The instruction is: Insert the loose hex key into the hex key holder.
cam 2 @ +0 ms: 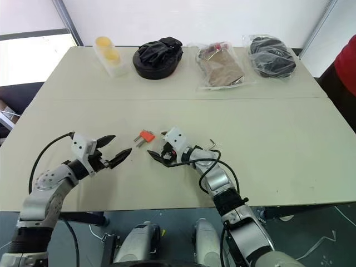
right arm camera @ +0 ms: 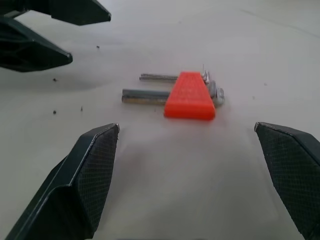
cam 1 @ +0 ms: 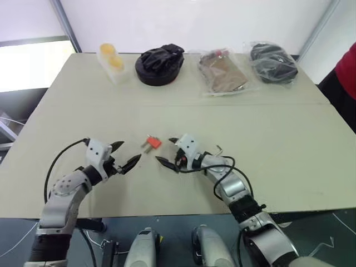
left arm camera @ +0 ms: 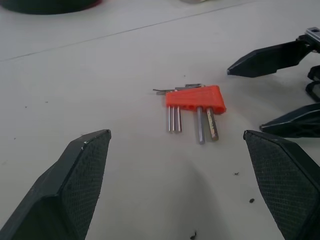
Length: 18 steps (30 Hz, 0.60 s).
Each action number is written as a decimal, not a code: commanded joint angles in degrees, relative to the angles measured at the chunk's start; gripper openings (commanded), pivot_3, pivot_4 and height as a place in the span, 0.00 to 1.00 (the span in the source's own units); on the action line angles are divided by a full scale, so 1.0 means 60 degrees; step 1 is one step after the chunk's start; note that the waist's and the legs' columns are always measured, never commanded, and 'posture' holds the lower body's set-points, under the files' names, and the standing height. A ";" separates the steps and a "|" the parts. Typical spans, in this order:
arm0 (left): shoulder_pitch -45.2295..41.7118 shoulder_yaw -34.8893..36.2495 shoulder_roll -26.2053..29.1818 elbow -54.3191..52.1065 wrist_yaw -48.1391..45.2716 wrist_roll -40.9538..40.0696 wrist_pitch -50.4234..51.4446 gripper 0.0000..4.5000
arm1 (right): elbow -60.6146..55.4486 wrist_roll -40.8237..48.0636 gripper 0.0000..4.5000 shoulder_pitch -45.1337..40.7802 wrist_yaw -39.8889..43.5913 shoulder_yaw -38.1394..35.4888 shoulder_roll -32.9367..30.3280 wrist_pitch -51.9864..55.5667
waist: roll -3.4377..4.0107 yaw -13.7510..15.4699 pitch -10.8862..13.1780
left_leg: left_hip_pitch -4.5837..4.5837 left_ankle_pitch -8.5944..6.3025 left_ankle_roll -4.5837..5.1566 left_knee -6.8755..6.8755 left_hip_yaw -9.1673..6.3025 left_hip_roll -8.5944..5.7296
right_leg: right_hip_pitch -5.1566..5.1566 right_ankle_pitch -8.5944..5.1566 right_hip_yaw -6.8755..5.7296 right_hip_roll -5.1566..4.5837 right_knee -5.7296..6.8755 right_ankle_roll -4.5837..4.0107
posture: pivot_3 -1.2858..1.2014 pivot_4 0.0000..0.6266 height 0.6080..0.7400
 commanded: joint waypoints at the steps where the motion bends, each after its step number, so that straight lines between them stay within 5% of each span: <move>1: 0.0084 0.0125 -0.0058 -0.0508 0.0161 -0.0060 -0.0092 0.99 | 0.0523 -0.0166 1.00 -0.0458 -0.0126 0.0030 0.0330 -0.0347 | 0.0000 0.0007 0.0000 | 0.0000 0.0000 0.0000 0.0000 -0.0001 0.0000 | 0.0000 0.0000 0.0000 -0.0001 0.0001 0.0000 | 0.52 0.24 1.00; 9: 0.0189 0.0039 -0.0188 -0.0606 0.0387 -0.0023 -0.0098 0.99 | 0.1467 -0.0273 1.00 -0.0940 -0.0040 -0.0052 0.0664 -0.0342 | -0.0001 -0.0014 -0.0002 | 0.0053 0.0000 -0.0001 -0.0038 -0.0003 -0.0002 | 0.0009 0.0000 0.0010 -0.0011 0.0028 -0.0002 | 0.52 0.24 1.00; 12: 0.0200 0.0036 -0.0207 -0.0578 0.0410 0.0004 -0.0130 1.00 | 0.1548 -0.0259 0.82 -0.0931 -0.0025 -0.0079 0.0686 -0.0320 | -0.0001 -0.0015 -0.0002 | 0.0085 0.0000 0.0000 -0.0057 0.0001 -0.0002 | 0.0024 -0.0001 0.0013 -0.0008 0.0032 -0.0004 | 0.52 0.24 1.00; 14: 0.0196 0.0034 -0.0211 -0.0577 0.0424 0.0008 -0.0134 1.00 | 0.1560 -0.0265 0.55 -0.0924 -0.0050 -0.0097 0.0682 -0.0300 | -0.0001 -0.0015 -0.0002 | 0.0087 0.0000 0.0000 -0.0058 0.0000 -0.0001 | 0.0025 -0.0002 0.0014 -0.0006 0.0038 -0.0005 | 0.52 0.24 1.00; 18: 0.0121 -0.0025 -0.0214 -0.0508 0.0445 0.0085 -0.0216 1.00 | 0.1561 -0.0305 0.23 -0.0865 -0.0053 -0.0068 0.0664 -0.0222 | -0.0001 -0.0014 -0.0002 | 0.0087 0.0000 0.0000 -0.0057 0.0000 -0.0001 | 0.0025 -0.0002 0.0014 -0.0006 0.0038 -0.0005 | 0.52 0.24 1.00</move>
